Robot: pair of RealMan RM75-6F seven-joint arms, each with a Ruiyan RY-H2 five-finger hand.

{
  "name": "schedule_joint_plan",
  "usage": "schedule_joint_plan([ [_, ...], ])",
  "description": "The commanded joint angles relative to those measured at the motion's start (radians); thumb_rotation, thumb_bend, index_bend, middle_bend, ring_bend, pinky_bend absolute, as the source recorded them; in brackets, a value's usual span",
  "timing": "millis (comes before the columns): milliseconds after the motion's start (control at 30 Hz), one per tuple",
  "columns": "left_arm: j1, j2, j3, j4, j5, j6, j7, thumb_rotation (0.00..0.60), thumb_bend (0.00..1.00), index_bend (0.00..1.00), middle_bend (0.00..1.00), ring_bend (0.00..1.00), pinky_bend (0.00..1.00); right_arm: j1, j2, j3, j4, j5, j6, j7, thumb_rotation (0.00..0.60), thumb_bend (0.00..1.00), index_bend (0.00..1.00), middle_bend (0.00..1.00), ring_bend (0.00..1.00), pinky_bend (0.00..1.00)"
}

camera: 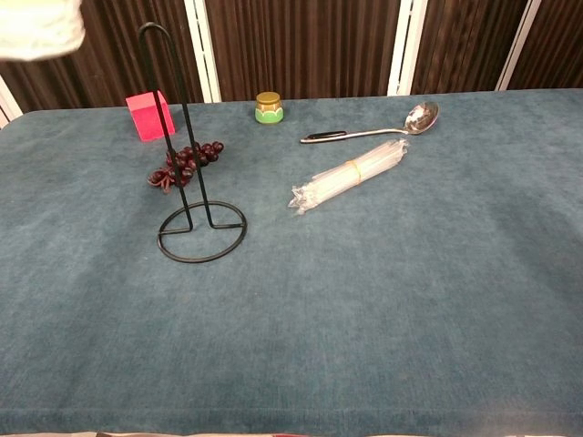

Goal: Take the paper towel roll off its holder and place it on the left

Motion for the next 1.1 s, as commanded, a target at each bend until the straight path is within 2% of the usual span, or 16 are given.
schedule_joint_plan([
  [33,0.036,-0.082,0.062,0.119,0.009,0.055,-0.012,0.600,0.53,0.56,0.55,0.57,0.67,0.002,-0.003,0.001,0.000,0.004,-0.005,-0.007,0.600,0.03,0.00,0.00,0.00,0.00],
  [267,0.081,-0.223,0.148,0.314,-0.010,0.079,-0.062,0.600,0.51,0.53,0.52,0.52,0.67,0.010,-0.006,-0.003,-0.006,0.013,-0.029,-0.024,0.600,0.03,0.00,0.00,0.00,0.00],
  [400,0.095,-0.302,0.175,0.429,-0.024,0.077,-0.090,0.600,0.51,0.50,0.51,0.50,0.66,0.012,-0.007,-0.003,-0.007,0.017,-0.035,-0.030,0.600,0.03,0.00,0.00,0.00,0.00],
  [567,0.110,-0.411,0.181,0.569,-0.046,0.093,-0.117,0.600,0.51,0.50,0.51,0.50,0.65,0.015,-0.007,-0.002,-0.010,0.024,-0.044,-0.033,0.600,0.03,0.00,0.00,0.00,0.00],
  [700,0.114,-0.460,0.183,0.636,-0.065,0.069,-0.148,0.600,0.51,0.46,0.49,0.48,0.64,0.015,-0.005,0.000,-0.012,0.028,-0.043,-0.031,0.600,0.03,0.00,0.00,0.00,0.00],
  [733,0.115,-0.468,0.184,0.649,-0.068,0.066,-0.150,0.600,0.51,0.43,0.47,0.46,0.62,0.015,-0.005,0.001,-0.012,0.029,-0.043,-0.031,0.600,0.03,0.00,0.00,0.00,0.00],
  [900,0.117,-0.512,0.187,0.710,-0.073,0.057,-0.133,0.600,0.48,0.14,0.32,0.32,0.48,0.015,-0.003,0.003,-0.015,0.033,-0.042,-0.028,0.600,0.03,0.00,0.00,0.00,0.00],
  [1000,0.120,-0.528,0.190,0.736,-0.076,0.053,-0.115,0.600,0.46,0.06,0.23,0.22,0.39,0.013,-0.002,0.004,-0.016,0.033,-0.036,-0.024,0.600,0.03,0.00,0.00,0.00,0.00],
  [1100,0.123,-0.523,0.197,0.731,-0.088,0.026,-0.088,0.600,0.44,0.00,0.07,0.08,0.26,0.011,-0.002,0.005,-0.017,0.033,-0.031,-0.022,0.600,0.03,0.00,0.00,0.00,0.00],
])
